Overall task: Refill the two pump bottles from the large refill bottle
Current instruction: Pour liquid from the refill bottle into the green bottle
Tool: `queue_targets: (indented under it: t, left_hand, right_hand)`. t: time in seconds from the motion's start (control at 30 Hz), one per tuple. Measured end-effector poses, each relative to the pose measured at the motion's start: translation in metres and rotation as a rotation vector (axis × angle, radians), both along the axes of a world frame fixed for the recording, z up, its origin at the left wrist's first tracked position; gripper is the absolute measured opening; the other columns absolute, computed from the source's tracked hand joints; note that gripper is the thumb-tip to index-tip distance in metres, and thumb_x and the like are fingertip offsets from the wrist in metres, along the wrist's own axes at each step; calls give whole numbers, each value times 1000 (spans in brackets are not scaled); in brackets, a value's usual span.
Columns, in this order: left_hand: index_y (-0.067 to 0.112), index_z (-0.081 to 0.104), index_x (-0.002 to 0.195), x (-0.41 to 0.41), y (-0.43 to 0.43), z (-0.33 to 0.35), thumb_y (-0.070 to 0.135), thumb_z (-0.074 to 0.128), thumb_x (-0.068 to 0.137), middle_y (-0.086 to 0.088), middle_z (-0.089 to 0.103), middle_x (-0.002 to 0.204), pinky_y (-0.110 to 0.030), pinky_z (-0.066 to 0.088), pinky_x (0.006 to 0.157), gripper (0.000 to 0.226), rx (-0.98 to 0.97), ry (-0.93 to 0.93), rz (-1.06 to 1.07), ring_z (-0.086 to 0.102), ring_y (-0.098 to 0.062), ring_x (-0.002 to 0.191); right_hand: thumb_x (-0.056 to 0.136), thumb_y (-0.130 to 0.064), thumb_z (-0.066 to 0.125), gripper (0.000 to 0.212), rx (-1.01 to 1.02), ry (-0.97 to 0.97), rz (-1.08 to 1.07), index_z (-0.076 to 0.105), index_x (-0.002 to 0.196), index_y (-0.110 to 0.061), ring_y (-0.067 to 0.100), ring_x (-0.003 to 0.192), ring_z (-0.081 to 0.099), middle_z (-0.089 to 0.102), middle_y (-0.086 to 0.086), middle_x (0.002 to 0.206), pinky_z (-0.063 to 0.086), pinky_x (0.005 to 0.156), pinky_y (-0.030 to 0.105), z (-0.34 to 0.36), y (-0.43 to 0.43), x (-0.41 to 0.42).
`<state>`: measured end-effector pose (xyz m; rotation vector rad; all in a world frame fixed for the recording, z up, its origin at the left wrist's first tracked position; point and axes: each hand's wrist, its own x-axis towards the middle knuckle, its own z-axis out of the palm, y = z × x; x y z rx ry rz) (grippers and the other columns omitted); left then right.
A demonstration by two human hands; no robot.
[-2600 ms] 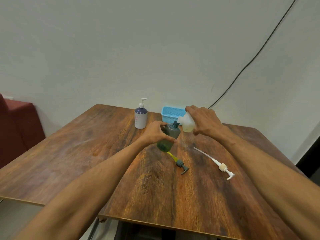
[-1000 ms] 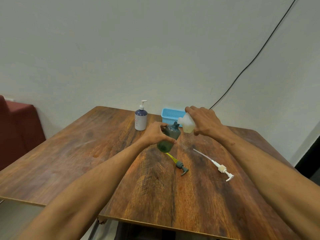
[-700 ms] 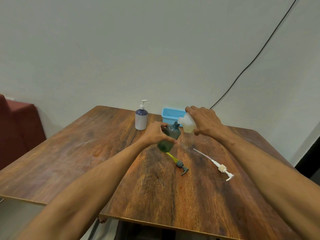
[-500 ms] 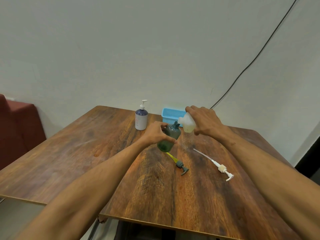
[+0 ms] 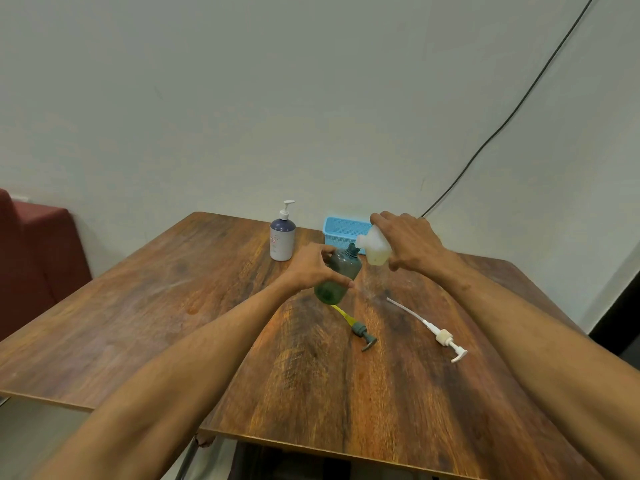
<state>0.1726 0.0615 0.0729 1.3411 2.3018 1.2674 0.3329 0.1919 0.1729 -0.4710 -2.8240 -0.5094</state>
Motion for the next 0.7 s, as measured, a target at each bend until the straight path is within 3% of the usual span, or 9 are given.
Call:
queue_targets:
  t: [0.7]
  left_hand:
    - [15,64,130,4,2,1,51,91,58,-1,68,123,-38,58,92,85,0,4,7,63,-18,108]
  right_hand:
    - [65,-24,90,80,6,13,-10,42,129,-24,19,89,51,59,1,115,53,88,50,0,3,0]
